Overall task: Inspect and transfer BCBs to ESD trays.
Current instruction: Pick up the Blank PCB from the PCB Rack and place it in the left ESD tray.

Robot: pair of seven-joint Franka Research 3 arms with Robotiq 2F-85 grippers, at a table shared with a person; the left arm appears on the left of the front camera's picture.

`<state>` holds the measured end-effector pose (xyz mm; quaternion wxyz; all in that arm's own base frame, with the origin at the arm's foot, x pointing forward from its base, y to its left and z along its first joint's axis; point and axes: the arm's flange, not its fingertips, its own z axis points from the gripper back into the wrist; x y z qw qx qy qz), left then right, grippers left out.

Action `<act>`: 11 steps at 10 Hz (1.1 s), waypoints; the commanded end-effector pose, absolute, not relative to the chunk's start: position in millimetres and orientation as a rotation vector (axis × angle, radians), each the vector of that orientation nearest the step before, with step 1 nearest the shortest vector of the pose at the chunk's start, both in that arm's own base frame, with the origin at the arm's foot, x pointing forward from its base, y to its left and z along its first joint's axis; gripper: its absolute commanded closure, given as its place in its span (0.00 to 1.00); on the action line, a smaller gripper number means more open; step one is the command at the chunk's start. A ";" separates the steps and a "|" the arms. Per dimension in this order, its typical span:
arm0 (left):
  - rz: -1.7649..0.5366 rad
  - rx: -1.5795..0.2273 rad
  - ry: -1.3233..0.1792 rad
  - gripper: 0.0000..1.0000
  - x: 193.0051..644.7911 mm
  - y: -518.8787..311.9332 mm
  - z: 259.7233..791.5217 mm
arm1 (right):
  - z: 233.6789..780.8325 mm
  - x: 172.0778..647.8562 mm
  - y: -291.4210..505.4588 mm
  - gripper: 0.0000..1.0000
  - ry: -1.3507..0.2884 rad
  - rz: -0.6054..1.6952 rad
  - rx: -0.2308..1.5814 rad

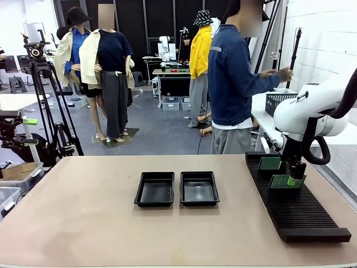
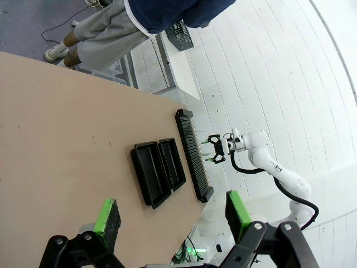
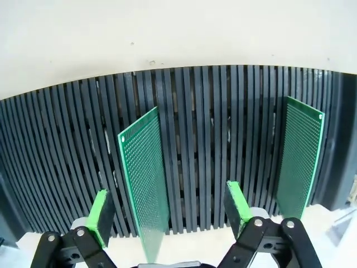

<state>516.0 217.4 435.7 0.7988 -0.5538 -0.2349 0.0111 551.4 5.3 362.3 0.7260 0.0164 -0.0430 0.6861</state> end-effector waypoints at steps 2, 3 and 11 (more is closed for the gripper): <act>0.036 -1.179 -0.492 0.00 515.1 217.8 438.3 | 363.8 553.0 1.0 0.13 -0.108 1.535 0.061; 0.036 -1.179 -0.492 0.00 515.1 217.8 438.3 | 363.6 553.5 0.8 0.20 -0.104 1.537 0.061; 0.036 -1.179 -0.492 0.00 515.1 217.8 438.3 | 361.9 550.2 0.6 0.96 -0.088 1.549 0.057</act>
